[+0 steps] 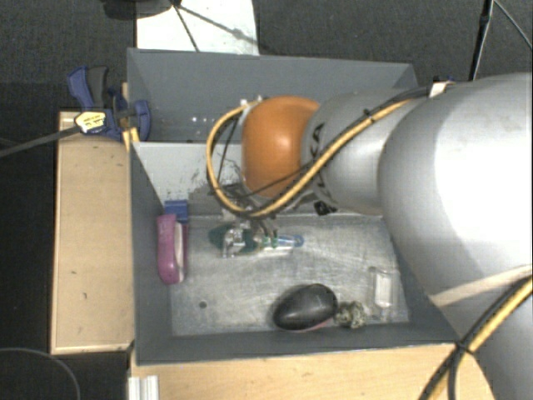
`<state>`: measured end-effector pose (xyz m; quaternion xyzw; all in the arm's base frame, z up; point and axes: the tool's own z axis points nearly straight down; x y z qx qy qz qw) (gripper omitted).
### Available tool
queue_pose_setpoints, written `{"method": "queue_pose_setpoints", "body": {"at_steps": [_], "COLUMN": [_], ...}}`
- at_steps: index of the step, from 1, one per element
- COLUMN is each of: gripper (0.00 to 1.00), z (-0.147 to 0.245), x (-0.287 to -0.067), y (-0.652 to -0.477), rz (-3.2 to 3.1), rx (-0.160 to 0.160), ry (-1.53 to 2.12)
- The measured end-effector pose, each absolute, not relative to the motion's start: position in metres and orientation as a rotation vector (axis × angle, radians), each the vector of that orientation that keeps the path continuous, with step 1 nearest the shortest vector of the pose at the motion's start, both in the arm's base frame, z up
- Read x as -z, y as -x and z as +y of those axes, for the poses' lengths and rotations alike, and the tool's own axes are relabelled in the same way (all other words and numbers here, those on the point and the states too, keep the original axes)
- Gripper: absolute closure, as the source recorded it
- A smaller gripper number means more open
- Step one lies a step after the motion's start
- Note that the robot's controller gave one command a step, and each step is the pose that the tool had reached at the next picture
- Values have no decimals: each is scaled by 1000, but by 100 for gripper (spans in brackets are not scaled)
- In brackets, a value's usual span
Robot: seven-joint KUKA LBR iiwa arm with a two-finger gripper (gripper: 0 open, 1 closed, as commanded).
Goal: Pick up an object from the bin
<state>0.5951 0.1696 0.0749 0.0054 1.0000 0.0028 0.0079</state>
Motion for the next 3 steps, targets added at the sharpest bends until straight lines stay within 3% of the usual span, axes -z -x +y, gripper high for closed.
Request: {"method": "queue_pose_setpoints", "body": {"at_steps": [1,2,3], "gripper": [100,100,100], "z": [173,170,144], "x": [-182,-270,-265], "y": [-587,-592,-569], "rz": [3131,3129,3126], "rx": [-6,-7,0], "ry": [-19,-61,297]}}
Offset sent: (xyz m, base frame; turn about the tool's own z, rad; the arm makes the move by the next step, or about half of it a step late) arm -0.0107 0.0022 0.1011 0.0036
